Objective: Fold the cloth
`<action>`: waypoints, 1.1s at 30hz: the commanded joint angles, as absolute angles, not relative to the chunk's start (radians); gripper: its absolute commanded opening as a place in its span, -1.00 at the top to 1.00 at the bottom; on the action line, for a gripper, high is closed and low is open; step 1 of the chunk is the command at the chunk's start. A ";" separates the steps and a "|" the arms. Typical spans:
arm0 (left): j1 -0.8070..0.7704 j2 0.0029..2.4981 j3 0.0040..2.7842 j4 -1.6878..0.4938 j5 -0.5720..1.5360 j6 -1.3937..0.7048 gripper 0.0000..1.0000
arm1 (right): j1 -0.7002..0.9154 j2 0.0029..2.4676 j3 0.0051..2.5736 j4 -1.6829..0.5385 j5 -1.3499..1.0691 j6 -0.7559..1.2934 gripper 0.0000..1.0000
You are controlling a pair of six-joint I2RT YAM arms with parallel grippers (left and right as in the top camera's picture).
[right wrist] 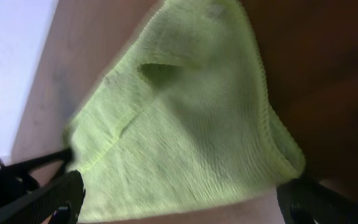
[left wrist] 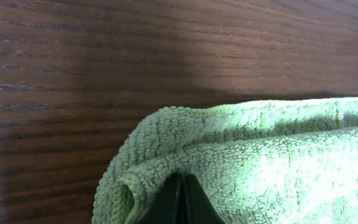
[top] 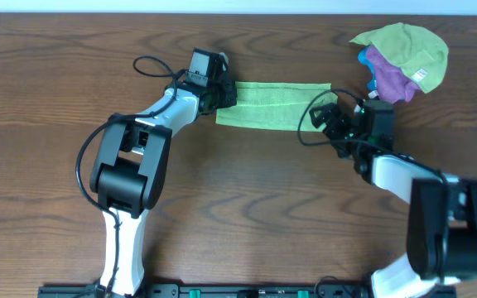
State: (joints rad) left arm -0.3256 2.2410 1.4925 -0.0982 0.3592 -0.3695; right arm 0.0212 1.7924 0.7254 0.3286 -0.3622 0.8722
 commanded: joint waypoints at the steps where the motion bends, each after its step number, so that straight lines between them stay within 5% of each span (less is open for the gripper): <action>1: -0.327 2.266 1.505 -0.111 0.341 -0.374 0.88 | 0.054 1.909 0.705 0.367 -0.310 0.950 -0.99; 8: -0.327 2.266 1.505 -0.127 0.340 -0.374 0.88 | 0.088 2.051 0.705 0.567 -0.223 0.992 -0.93; 12: -0.327 2.266 1.505 -0.131 0.340 -0.374 0.89 | 0.094 2.082 0.705 0.596 -0.138 0.991 -0.59; 19: -0.327 2.266 1.505 -0.137 0.341 -0.374 0.88 | 0.093 2.082 0.705 0.599 0.046 0.986 -0.59; 33: -0.327 2.266 1.505 -0.153 0.364 -0.374 0.88 | 0.093 2.128 0.722 0.700 -0.007 0.920 -0.19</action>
State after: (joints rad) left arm -0.3256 2.2410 1.5005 -0.1287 0.3614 -0.3695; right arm 0.0967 2.0388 0.7647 0.7624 -0.0151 0.9291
